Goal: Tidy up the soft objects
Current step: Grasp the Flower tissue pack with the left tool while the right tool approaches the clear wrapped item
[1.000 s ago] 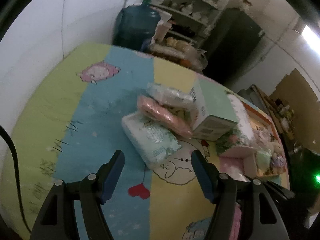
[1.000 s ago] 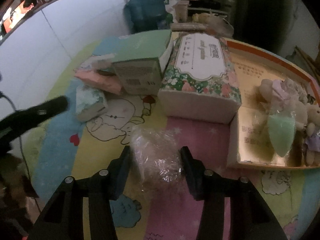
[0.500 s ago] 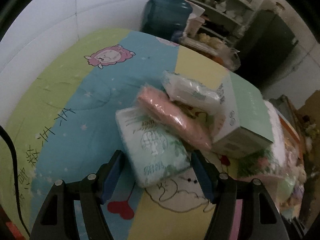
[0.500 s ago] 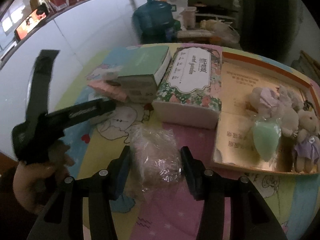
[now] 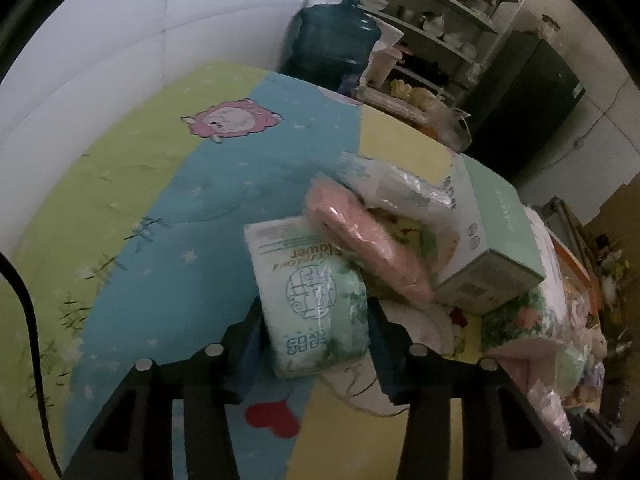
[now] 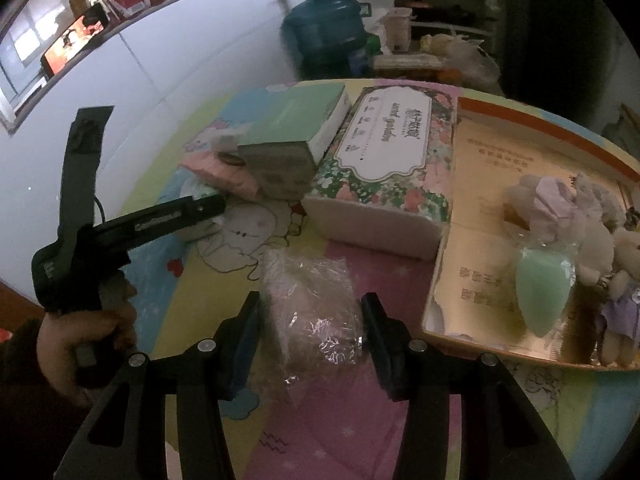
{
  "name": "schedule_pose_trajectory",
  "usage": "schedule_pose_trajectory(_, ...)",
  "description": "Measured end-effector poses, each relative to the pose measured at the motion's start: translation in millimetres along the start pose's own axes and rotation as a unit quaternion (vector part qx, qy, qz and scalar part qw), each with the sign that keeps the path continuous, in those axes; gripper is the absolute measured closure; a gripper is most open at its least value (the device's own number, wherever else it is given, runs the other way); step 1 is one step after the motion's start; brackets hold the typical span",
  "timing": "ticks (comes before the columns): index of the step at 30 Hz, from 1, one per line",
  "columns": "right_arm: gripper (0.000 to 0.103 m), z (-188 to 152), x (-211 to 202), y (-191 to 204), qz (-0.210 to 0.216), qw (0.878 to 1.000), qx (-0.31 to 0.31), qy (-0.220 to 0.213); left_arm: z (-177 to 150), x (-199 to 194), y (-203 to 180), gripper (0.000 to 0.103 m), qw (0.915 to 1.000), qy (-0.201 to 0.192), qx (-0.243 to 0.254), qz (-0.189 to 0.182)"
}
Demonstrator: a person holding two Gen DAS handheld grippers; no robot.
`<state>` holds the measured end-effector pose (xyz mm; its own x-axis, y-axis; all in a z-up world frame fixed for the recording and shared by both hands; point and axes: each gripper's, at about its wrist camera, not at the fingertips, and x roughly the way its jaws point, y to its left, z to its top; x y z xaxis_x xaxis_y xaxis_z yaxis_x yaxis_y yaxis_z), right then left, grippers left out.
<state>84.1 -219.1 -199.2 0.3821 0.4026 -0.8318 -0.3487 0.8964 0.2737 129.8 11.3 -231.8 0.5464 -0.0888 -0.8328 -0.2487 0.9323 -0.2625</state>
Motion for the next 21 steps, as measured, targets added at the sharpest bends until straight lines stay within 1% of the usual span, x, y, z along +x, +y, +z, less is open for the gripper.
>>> schedule_pose_trajectory(4, 0.051, 0.1, 0.6, 9.2, 0.006, 1.000, -0.011, 0.000, -6.2, -9.9, 9.9, 0.056, 0.9999, -0.003, -0.014, 0.003)
schedule_pose_trajectory(11, 0.052, -1.2, -4.1, 29.5, 0.014, 1.000, -0.024, -0.004, -17.9, -37.0, 31.7, 0.056, 0.9996, -0.017, -0.016, 0.018)
schedule_pose_trajectory(16, 0.051, -2.9, -8.0, 50.0, 0.021, 0.999, -0.031, -0.009, -20.6, -67.6, 46.6, 0.056, 0.9989, -0.041, -0.015, 0.018)
schedule_pose_trajectory(21, 0.052, -6.3, -15.9, 73.3, 0.024, 0.999, -0.038, -0.023, -17.4, -99.1, 50.9, 0.056, 0.9978, -0.067, 0.003, 0.007)
